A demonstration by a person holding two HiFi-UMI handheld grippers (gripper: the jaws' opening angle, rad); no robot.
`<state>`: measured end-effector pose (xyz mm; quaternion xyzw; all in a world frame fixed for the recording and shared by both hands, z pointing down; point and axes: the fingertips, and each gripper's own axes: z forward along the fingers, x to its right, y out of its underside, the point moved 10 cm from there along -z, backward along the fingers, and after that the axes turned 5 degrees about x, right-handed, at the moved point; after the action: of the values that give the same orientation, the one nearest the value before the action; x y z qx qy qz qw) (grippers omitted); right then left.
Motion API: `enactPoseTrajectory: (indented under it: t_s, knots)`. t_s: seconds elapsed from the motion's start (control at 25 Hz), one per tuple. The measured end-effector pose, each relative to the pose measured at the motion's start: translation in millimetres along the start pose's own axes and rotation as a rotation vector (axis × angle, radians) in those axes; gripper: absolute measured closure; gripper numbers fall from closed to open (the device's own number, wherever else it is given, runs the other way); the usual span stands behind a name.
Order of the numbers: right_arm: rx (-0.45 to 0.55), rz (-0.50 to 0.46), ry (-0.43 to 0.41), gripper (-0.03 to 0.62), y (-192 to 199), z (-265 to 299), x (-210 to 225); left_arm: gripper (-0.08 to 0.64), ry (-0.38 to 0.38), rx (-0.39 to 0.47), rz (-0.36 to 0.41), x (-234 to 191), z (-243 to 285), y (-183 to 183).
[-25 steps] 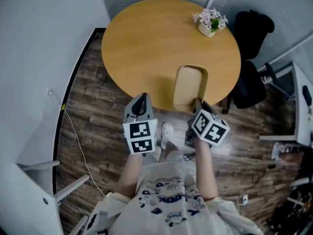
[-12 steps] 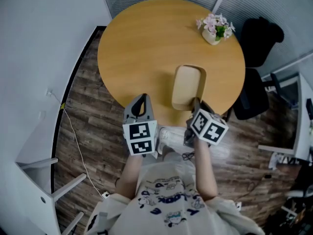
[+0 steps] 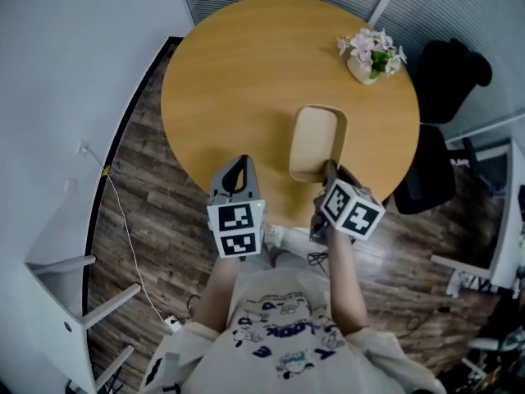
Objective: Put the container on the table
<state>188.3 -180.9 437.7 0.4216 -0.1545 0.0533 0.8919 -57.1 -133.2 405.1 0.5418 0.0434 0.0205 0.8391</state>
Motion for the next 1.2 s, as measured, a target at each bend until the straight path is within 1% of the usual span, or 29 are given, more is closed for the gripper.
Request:
enactPoseTrajectory:
  t_s: [0.2,0.48,0.88,1.2]
  knots:
    - [-0.031,-0.004,0.002,0.58,-4,13,3,0.557,-0.007,-0.029,-0.008,1,11,2]
    - [-0.084,-0.011,0.013,0.58,2,29,1,0.557,-0.004,-0.073,-0.017,-6,22,12]
    - [-0.164,0.003,0.075,0.58,23,41,-5,0.557,0.03,-0.164,-0.028,-24,29,30]
    - [-0.231,0.018,0.126,0.58,45,49,-4,0.557,0.063,-0.243,-0.034,-31,37,51]
